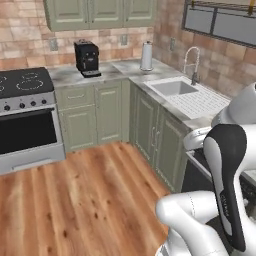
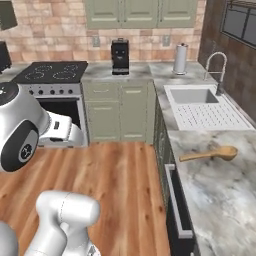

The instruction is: Organize the utensils by type. Pick up the wooden spoons from the counter and place them in the open cabinet. Then pick up the metallic utensils from the counter and place them in the open drawer.

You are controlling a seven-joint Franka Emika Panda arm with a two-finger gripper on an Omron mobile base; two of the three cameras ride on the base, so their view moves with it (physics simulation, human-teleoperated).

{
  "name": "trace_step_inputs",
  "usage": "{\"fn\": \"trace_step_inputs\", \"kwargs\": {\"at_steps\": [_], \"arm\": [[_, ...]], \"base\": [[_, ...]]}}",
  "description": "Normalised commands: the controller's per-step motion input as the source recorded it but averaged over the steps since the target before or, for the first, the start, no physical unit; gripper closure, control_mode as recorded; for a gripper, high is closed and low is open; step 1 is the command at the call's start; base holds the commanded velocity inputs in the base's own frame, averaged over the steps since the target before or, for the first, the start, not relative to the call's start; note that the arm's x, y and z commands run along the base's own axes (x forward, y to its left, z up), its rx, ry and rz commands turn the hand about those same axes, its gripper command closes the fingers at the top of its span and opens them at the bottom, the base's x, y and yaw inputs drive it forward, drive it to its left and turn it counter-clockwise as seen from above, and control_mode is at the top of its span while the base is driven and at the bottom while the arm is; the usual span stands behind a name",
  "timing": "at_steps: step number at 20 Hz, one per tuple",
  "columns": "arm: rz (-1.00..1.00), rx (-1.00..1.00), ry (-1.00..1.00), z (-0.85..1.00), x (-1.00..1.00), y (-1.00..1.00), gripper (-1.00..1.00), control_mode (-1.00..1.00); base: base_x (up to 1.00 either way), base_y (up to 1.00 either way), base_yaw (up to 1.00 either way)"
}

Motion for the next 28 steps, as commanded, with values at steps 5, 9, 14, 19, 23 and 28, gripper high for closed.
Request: {"fn": "trace_step_inputs", "kwargs": {"at_steps": [5, 9, 14, 19, 23, 28], "arm": [[0.0, 0.0, 0.0, 0.0, 0.0, 0.0, -1.0, 1.0], [0.0, 0.0, 0.0, 0.0, 0.0, 0.0, -1.0, 1.0], [0.0, 0.0, 0.0, 0.0, 0.0, 0.0, -1.0, 1.0], [0.0, 0.0, 0.0, 0.0, 0.0, 0.0, -1.0, 1.0], [0.0, 0.0, 0.0, 0.0, 0.0, 0.0, -1.0, 1.0], [0.0, 0.0, 0.0, 0.0, 0.0, 0.0, -1.0, 1.0]], "base": [[0.48, 0.4, -0.24], [0.44, 0.38, -0.25], [0.42, 0.23, -0.38], [0.07, 0.16, -0.57], [0.0, 0.28, -0.66], [0.16, 0.38, -0.68]]}}
